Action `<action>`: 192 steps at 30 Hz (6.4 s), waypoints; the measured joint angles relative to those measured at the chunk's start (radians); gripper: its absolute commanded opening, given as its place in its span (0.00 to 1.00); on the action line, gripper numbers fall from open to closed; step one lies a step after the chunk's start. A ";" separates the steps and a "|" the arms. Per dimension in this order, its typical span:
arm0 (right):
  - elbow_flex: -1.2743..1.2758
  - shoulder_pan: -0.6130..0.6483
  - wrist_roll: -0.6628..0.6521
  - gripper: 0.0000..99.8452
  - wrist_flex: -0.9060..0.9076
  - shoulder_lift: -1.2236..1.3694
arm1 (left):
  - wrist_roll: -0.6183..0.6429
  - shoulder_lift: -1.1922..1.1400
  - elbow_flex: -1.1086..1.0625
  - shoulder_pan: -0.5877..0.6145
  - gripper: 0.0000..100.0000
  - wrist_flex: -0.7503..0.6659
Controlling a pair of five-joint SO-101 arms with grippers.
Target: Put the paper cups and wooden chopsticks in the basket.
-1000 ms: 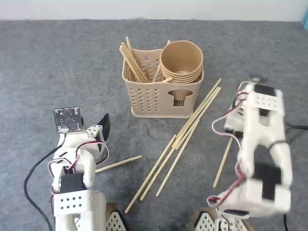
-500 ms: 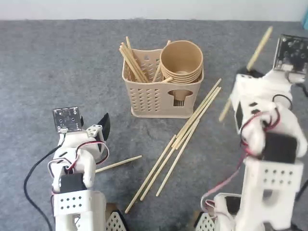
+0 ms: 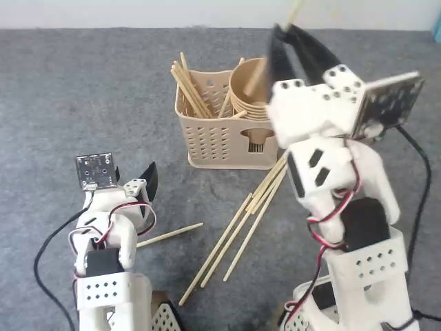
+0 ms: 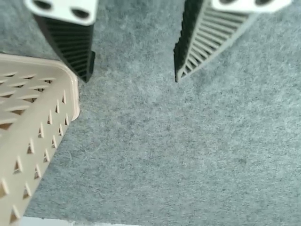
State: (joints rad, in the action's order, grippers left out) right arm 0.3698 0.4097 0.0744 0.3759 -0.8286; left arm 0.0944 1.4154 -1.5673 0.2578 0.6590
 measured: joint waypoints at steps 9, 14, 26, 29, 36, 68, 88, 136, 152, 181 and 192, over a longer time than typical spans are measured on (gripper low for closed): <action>0.002 0.071 -0.006 0.01 -0.267 0.333 | 0.000 0.000 0.000 0.000 0.26 -0.002; 0.002 0.075 -0.006 0.07 -0.304 0.474 | 0.000 0.000 0.000 0.000 0.26 -0.003; 0.002 0.074 -0.006 0.08 0.040 0.400 | -0.031 0.000 0.000 0.000 0.26 -0.003; 0.002 0.075 -0.006 0.03 0.161 0.275 | -0.037 0.000 0.000 0.000 0.26 -0.003; 0.003 0.075 -0.006 0.02 0.462 -0.057 | -0.081 0.000 0.000 0.000 0.26 0.029; 1.295 -0.563 -0.175 0.02 0.736 -0.961 | -0.735 -0.137 0.400 -0.086 0.26 0.829; 1.297 -0.560 -0.232 0.02 0.773 -0.964 | -0.942 -0.922 0.626 -0.358 0.17 0.798; 1.297 -0.560 -0.232 0.02 0.773 -0.964 | -0.901 -0.083 0.511 -0.466 0.06 0.976; 1.297 -0.560 -0.232 0.02 0.773 -0.964 | -0.945 -1.045 0.566 -0.463 0.08 0.644; 1.297 -0.560 -0.232 0.02 0.773 -0.964 | -0.945 -0.942 0.609 -0.615 0.01 0.812; 1.297 -0.560 -0.232 0.02 0.773 -0.964 | -0.761 -0.480 1.005 -0.615 0.01 1.059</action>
State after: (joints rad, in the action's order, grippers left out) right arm 1.6663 -0.1504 -0.1573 1.1492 -1.7921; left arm -0.6667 0.9352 -0.5623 -0.3575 1.7177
